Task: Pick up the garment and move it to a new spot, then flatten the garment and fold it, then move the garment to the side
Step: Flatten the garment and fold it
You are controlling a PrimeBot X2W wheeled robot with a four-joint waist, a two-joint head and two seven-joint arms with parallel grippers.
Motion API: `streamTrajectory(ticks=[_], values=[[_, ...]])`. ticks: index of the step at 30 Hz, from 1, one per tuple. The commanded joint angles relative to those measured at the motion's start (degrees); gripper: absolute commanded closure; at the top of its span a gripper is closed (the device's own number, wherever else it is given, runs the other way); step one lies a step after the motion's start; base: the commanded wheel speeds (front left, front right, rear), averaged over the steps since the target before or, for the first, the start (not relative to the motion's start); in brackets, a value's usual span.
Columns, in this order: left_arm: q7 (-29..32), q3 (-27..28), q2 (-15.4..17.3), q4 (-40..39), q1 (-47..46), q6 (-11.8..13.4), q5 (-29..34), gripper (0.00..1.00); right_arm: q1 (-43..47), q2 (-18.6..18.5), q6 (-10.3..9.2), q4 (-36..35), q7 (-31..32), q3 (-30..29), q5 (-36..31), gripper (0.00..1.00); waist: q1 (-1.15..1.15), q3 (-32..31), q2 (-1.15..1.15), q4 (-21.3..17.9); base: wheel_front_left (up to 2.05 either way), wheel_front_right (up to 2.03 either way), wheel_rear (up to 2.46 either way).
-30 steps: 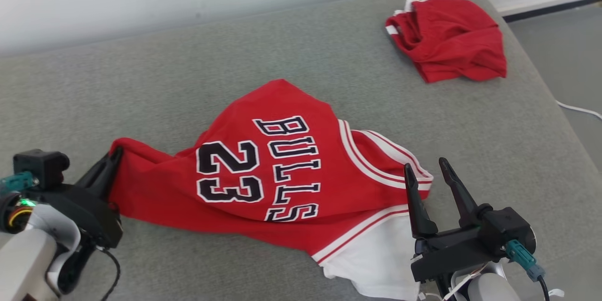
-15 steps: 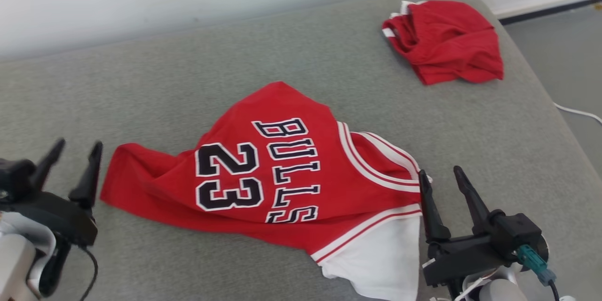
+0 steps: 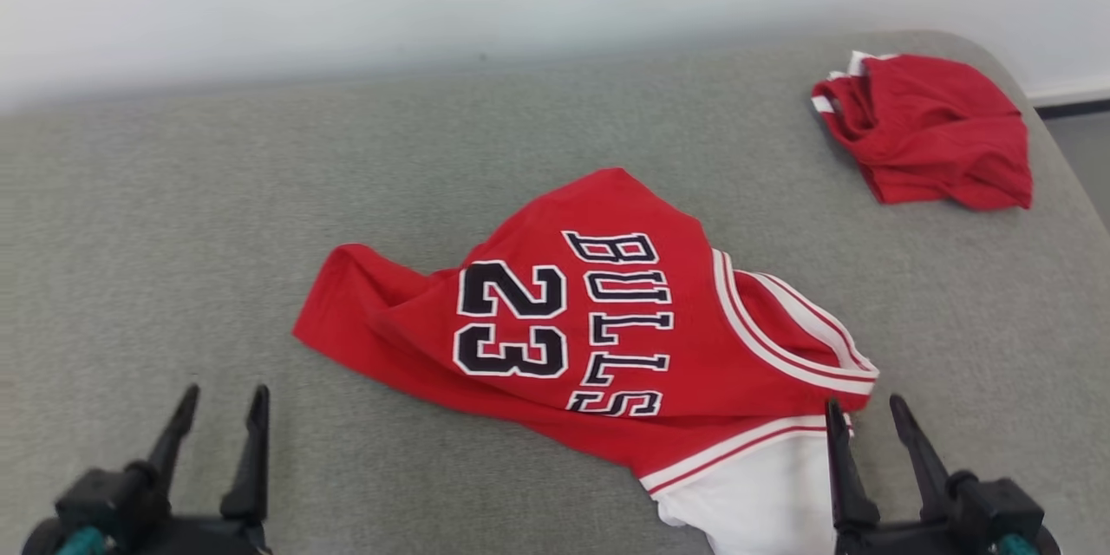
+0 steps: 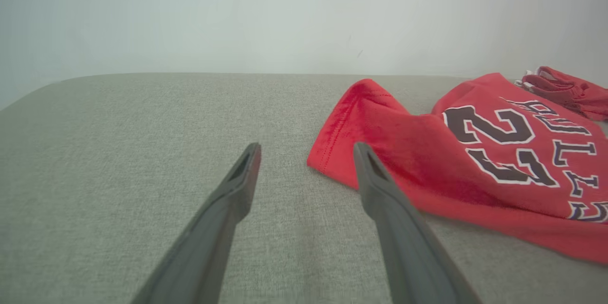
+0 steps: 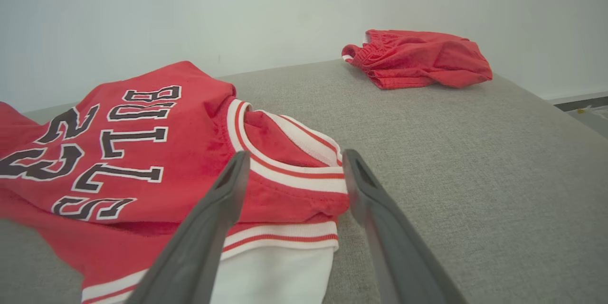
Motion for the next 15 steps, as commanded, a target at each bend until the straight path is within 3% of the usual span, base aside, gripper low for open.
streamTrajectory(ticks=[1,5,9,15], values=[[-0.2,0.5,-0.5,0.4,1.1,-0.6,1.2,0.00,1.5,0.2,-0.16,0.1,0.0,0.1,-0.5,0.00,0.00,-1.2,0.00,1.6,0.00,0.00,0.00],[-0.2,1.4,-1.6,3.3,0.7,-2.3,3.6,0.00,4.0,0.5,-0.16,0.7,0.0,1.7,-0.7,0.00,0.00,-1.3,0.00,1.7,0.00,0.00,0.00],[-0.2,1.3,-0.1,6.7,-2.9,-3.1,3.7,0.00,5.9,0.8,-0.16,1.2,0.0,4.2,-0.2,0.00,0.00,-0.7,0.00,0.5,0.00,0.00,0.00],[0.4,-6.4,5.6,11.0,-9.9,-3.2,-2.5,0.00,6.8,1.0,-0.16,3.2,0.0,8.1,0.6,0.00,0.00,1.1,0.00,-2.4,0.00,0.00,0.00]])
